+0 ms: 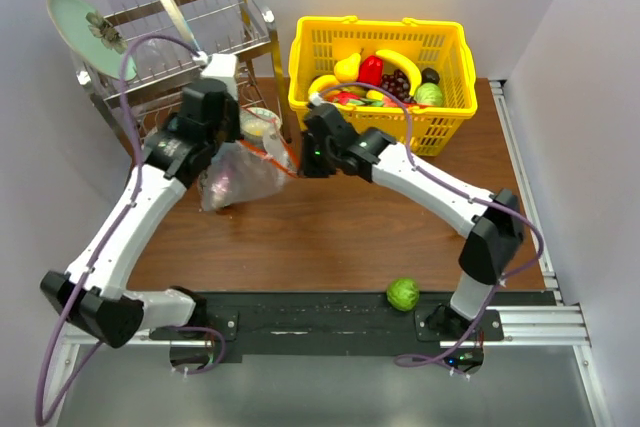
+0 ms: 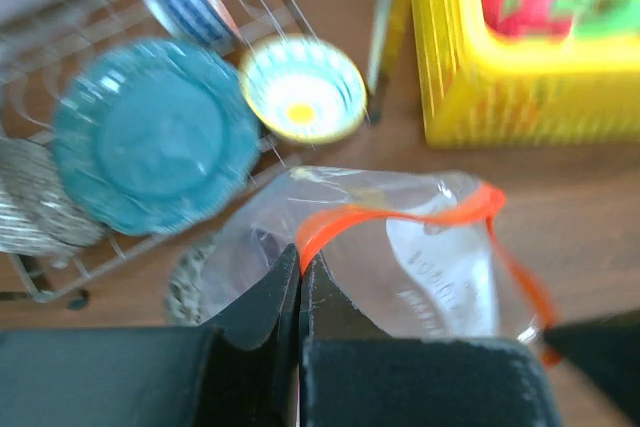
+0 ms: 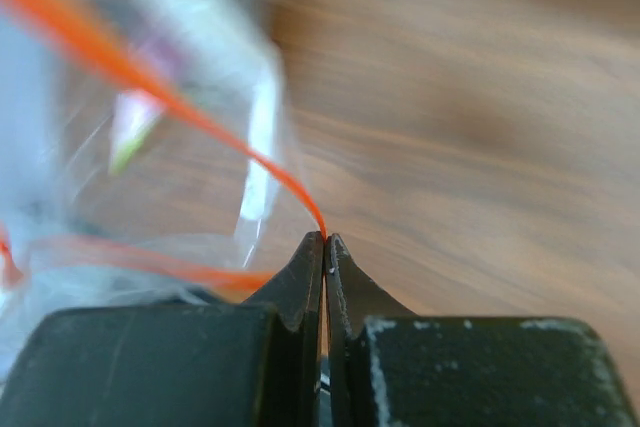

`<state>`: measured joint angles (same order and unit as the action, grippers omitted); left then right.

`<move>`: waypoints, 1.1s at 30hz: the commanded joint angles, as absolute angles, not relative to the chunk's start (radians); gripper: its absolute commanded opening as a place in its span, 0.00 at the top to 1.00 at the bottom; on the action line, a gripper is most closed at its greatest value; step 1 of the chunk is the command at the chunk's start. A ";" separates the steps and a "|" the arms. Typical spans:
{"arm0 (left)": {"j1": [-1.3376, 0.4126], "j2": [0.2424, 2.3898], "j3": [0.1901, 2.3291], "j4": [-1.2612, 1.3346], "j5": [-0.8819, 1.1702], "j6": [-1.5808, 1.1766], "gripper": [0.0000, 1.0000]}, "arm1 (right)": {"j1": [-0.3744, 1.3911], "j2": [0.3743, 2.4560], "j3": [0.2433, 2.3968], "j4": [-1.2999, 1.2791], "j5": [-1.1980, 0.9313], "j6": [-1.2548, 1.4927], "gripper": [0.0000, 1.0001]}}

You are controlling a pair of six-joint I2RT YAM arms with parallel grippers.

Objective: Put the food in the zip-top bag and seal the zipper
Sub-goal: Adjust the zipper food storage bag at the center of the board.

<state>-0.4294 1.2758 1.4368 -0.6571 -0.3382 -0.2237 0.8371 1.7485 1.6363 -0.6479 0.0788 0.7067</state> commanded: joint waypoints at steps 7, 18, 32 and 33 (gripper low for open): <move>-0.635 1.508 1.198 -0.512 -0.270 -0.325 1.00 | 0.736 1.546 1.108 -0.506 0.112 0.710 1.00; -0.670 1.473 1.193 -0.430 -0.166 -0.347 1.00 | 0.736 1.356 1.012 -0.580 0.195 0.672 0.38; -0.689 1.427 1.060 -0.268 -0.075 -0.410 1.00 | 0.802 1.120 0.928 -1.155 0.238 0.862 0.14; -0.690 1.427 1.058 -0.265 -0.074 -0.410 1.00 | 0.843 1.117 0.916 -1.167 0.236 0.882 0.14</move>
